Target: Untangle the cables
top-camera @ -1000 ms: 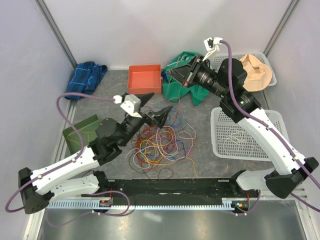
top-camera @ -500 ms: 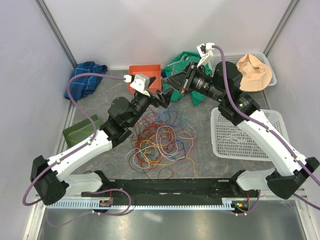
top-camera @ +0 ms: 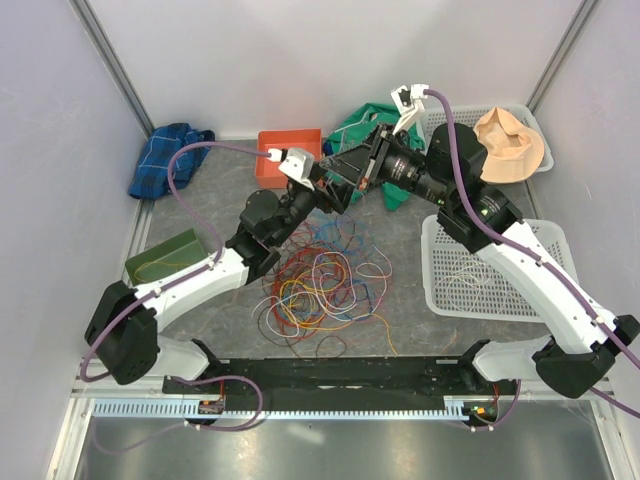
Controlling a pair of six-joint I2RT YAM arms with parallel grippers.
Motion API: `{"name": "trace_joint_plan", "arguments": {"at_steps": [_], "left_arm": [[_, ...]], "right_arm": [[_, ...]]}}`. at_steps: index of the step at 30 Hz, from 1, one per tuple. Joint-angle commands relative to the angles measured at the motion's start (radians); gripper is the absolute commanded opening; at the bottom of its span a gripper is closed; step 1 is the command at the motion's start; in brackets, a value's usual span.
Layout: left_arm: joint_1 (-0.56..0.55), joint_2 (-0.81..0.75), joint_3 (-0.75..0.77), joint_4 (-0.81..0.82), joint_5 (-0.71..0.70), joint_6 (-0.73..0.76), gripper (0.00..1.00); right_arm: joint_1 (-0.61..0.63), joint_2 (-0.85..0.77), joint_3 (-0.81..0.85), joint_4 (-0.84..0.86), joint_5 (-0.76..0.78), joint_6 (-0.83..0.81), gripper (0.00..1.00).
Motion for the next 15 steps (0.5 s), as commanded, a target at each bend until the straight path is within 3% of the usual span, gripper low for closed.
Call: {"name": "trace_joint_plan", "arguments": {"at_steps": [1, 2, 4, 5, 7, 9, 10, 12, 14, 15], "left_arm": [[0.02, 0.041, -0.021, 0.221, 0.065, -0.1, 0.72], [0.029, 0.049, -0.024, 0.238, 0.076, -0.111, 0.57], [0.04, 0.067, -0.032, 0.29, 0.095, -0.149, 0.44], [0.046, 0.072, -0.035, 0.303, 0.108, -0.158, 0.25], [0.051, 0.077, -0.036, 0.31, 0.122, -0.172, 0.02], [0.051, 0.068, -0.056, 0.326, 0.119, -0.18, 0.02], [0.051, 0.051, -0.065, 0.327, 0.116, -0.186, 0.02], [0.056, 0.023, -0.076, 0.272, 0.084, -0.189, 0.02], [0.068, -0.023, -0.056, 0.196, 0.044, -0.192, 0.02], [0.074, -0.034, -0.046, 0.107, 0.046, -0.192, 0.02]], "right_arm": [[0.008, -0.026, 0.032, 0.04, -0.023, 0.027, 0.0], [0.009, -0.026, 0.031, 0.043, -0.023, 0.03, 0.0], [0.009, -0.028, 0.017, 0.048, -0.028, 0.037, 0.0], [0.009, -0.029, 0.009, 0.061, -0.032, 0.04, 0.0], [0.009, -0.029, -0.011, 0.071, -0.037, 0.05, 0.0], [0.009, -0.038, -0.023, 0.077, -0.033, 0.039, 0.06], [0.009, -0.045, -0.032, 0.077, -0.011, 0.03, 0.3], [0.009, -0.072, -0.043, 0.077, 0.029, 0.008, 0.57], [0.009, -0.116, -0.05, 0.059, 0.131, -0.042, 0.96], [0.008, -0.132, -0.051, 0.049, 0.167, -0.058, 0.98]]}}
